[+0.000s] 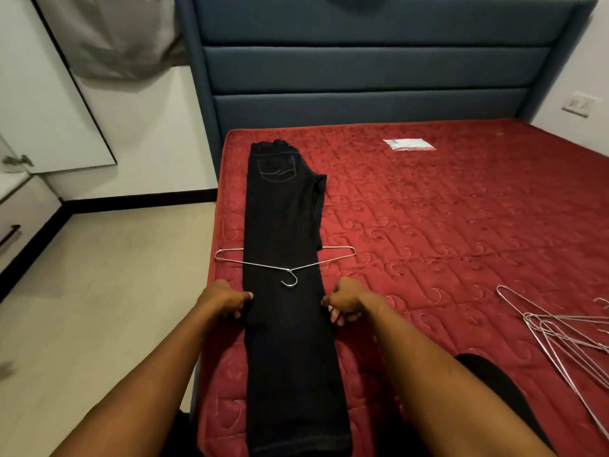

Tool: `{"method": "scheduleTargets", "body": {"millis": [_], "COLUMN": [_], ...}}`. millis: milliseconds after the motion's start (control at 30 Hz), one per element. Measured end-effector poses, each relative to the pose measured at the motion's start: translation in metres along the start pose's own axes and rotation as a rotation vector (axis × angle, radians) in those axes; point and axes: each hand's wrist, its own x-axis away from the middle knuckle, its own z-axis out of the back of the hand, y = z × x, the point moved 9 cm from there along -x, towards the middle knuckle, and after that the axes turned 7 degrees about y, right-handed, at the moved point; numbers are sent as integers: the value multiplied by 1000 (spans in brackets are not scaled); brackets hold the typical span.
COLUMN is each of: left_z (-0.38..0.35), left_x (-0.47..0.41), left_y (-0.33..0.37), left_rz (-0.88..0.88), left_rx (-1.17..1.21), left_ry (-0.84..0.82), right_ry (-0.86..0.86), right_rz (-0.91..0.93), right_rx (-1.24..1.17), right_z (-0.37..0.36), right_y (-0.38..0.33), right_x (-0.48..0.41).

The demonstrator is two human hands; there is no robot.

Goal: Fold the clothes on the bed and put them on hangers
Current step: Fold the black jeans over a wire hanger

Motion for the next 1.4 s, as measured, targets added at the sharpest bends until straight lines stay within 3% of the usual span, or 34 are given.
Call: {"method": "scheduleTargets", "body": {"millis": [133,200,333,533,767,967,1067,1200,1300,1400], "left_z": [32,41,37,-7,-11,5,7,2,12,16], "left_x": [-21,-29,-75,-175,-251,-303,-320,-333,-338,-339], "left_y": [41,75,151,225,269,289,293,288,297,303], "left_rz": [-202,-328,-554,-825,-901,-858,-815,-788,-853,-945], "left_rx": [-143,-173,-304,-362,-298,-313,-311,-329,-270,-361], "left_ry": [254,302,302,195,220,190,178,158,244,340], "right_ry": [170,293,427,558,647,497,620,826,936,860], "right_rz": [81,140,188,99,-106,-138,-153,-351,-280,-28], "right_rx": [-17,-46,-142,-296,-557,-739,-608,-532,-503,-281], "right_z": [43,70,108,132,151,183,207,211,224,235], "right_y": [-28,-49,-83,-103,-91,-125,-125,-81,-86,-119], "right_x": [-27,-43,-107,-233,-270,-326,-353,-341,-339,-350]}}
